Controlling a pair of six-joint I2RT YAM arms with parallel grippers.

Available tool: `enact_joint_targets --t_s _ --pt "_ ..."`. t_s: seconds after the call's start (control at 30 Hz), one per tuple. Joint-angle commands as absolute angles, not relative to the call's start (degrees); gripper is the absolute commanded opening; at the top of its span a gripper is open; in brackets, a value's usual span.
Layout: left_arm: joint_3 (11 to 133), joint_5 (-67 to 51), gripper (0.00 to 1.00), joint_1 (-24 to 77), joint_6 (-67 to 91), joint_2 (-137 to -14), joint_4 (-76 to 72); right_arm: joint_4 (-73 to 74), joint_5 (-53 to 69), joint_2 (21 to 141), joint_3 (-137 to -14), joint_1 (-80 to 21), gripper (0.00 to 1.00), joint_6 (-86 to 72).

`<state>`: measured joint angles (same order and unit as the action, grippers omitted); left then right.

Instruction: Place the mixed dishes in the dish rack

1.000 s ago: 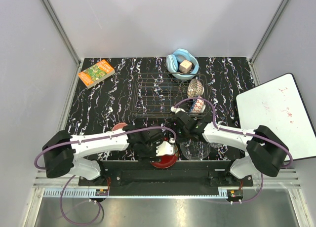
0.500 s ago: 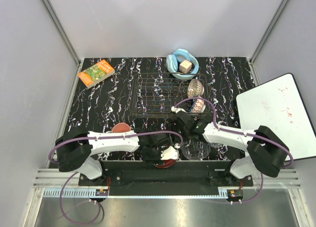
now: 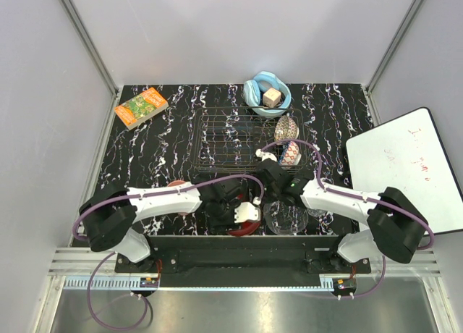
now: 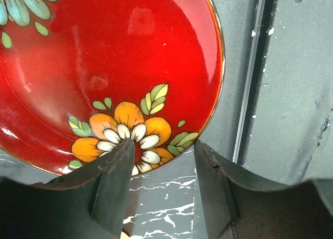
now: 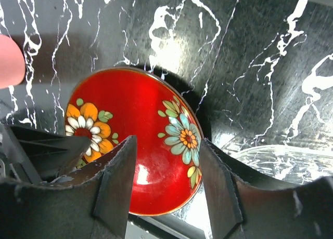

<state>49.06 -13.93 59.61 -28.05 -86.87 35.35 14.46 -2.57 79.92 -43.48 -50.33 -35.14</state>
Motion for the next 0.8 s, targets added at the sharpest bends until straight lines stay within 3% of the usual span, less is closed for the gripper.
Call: enact_joint_targets --t_s 0.0,0.37,0.77 --pt "48.78 -10.29 0.54 54.41 -23.47 -87.19 32.52 18.28 1.23 78.05 -43.07 -51.59 0.59 -34.81" --pt "48.69 -10.46 0.58 54.4 -21.36 -78.84 35.59 18.37 1.84 78.49 -42.1 -51.59 0.58 -34.8" --pt "48.96 -9.06 0.58 54.4 -22.58 -82.53 34.1 18.72 1.23 76.11 -39.73 -51.68 0.58 -36.12"
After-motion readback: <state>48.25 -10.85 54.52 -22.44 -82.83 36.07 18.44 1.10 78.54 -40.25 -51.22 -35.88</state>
